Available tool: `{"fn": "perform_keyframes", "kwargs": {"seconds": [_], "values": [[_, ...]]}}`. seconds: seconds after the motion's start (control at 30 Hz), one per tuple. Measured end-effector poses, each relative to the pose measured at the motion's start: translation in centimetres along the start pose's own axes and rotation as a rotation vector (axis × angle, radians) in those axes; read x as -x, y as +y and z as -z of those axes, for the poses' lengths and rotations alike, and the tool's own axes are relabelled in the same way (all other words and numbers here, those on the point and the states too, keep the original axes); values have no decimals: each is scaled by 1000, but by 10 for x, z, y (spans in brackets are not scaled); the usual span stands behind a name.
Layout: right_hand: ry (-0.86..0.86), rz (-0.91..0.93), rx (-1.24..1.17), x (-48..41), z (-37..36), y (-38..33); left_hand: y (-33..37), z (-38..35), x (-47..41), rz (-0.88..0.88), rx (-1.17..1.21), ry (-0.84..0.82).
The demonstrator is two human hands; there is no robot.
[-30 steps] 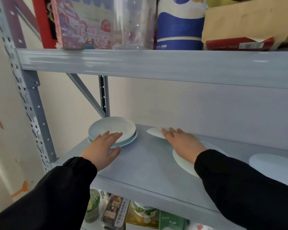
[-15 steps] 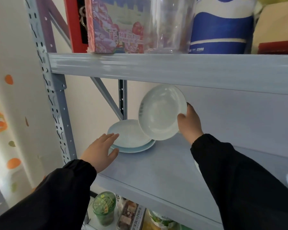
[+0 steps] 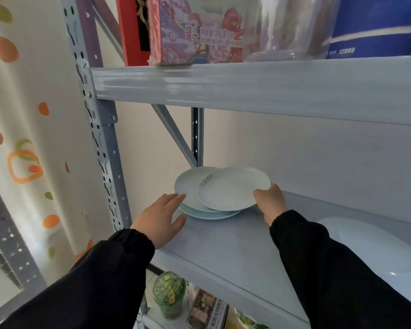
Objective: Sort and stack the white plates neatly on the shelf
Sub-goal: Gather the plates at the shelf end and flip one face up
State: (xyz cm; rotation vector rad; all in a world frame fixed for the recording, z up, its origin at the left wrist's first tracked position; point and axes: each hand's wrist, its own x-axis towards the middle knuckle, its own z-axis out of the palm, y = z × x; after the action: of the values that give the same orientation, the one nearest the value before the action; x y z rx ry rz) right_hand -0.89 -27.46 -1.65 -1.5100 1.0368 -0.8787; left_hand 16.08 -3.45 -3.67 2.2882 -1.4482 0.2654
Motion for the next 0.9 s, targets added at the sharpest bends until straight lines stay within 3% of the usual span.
{"fn": "perform_keyframes", "kwargs": {"seconds": [0.2,0.5,0.9], "values": [[-80,-61,-36,-6,-3,-1,-2,-6,-1,18,-6,-36],[-111,-5,-49,-1,1,-6,-1,-5,-4,21,16,-31],[-247,201,248,36,41,-18,22,8,-21,-38,71,97]]}}
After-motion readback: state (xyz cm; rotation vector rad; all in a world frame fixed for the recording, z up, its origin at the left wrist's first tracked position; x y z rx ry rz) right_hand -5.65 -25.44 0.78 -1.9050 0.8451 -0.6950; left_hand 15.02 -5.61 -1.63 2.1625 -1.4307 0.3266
